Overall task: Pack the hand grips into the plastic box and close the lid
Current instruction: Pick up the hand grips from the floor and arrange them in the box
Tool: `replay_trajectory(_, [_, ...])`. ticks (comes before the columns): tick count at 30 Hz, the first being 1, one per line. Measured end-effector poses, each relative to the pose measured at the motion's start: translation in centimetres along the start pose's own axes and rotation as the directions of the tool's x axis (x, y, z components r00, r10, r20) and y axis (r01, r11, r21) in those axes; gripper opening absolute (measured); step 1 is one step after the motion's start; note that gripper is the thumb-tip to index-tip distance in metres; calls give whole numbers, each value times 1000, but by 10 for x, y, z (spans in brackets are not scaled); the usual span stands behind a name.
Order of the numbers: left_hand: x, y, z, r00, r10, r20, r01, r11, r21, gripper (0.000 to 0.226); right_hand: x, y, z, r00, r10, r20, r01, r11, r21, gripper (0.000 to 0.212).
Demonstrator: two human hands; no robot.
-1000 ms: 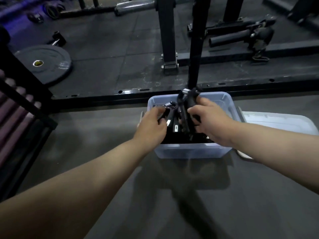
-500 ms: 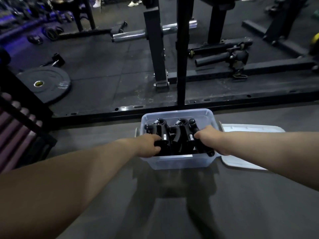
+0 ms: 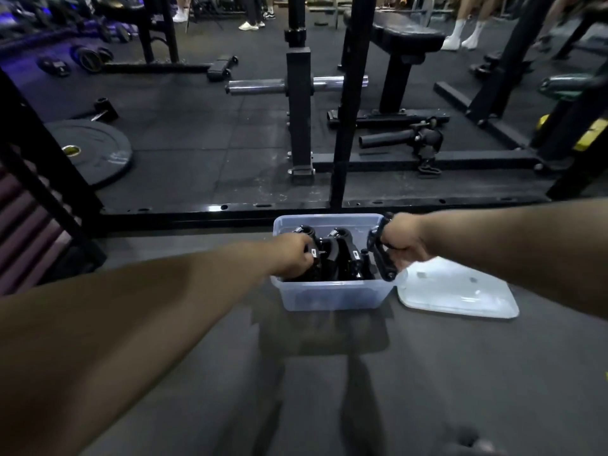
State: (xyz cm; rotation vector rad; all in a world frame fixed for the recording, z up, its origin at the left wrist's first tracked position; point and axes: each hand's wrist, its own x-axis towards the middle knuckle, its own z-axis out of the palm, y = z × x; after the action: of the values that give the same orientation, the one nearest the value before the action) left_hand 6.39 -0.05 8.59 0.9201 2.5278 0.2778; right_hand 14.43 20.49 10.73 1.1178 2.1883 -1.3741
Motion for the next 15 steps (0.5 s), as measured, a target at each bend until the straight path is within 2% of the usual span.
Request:
replay_trajectory(4, [4,4,-7,1000,-20,-9,21,1000,2,32,-13,-7,-10,993,-110,-40,107,990,-91,24])
replay_trajectory(11, [12,28,-23,999,-33,23,30,993,110,40,15,-4,-13,990,-141,-9,132,942,-307,21])
replay_trajectory(15, [42,11,7,998,-58,13,57,996,66,32,54,-2,-16,988,-157,-16,137,908,-397,21])
